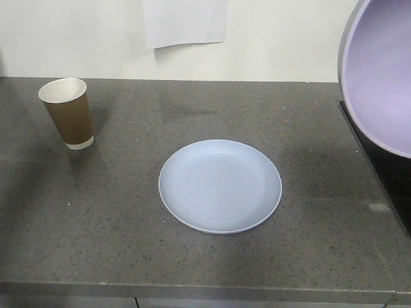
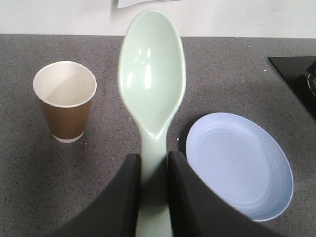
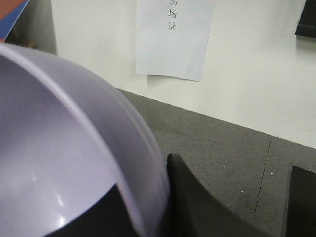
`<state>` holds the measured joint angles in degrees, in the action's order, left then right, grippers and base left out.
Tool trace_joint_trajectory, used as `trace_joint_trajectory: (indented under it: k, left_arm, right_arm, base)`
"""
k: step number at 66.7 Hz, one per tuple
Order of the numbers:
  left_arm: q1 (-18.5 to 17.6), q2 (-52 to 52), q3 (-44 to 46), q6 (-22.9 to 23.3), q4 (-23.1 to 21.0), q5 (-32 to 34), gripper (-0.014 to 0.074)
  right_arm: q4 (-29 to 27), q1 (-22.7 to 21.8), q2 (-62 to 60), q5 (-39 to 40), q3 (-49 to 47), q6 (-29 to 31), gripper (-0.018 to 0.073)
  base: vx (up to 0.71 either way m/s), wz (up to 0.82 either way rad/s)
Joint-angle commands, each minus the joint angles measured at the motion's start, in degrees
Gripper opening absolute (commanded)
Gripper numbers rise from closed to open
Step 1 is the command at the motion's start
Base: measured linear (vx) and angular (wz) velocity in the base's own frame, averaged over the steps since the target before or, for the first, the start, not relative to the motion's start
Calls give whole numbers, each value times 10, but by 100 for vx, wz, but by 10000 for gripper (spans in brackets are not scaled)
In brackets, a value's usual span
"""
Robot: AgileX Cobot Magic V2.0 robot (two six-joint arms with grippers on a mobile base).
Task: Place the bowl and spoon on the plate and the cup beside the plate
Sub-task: 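Approach the counter edge, centering the plate in front of the robot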
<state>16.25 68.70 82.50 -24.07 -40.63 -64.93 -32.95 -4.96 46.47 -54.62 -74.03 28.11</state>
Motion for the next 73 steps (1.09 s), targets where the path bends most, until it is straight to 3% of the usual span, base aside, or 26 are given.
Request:
trace_joint_trajectory:
  k: [1, 73]
  left_arm:
    - [0, -11, 15, -1, -31, 26, -6]
    - [0, -11, 15, -1, -31, 26, -6]
  right_arm:
    - [-17, -1, 1, 37, -16, 2, -3]
    - [-17, -1, 1, 37, -16, 2, -3]
  base:
    - [4, -1]
    - [2, 0]
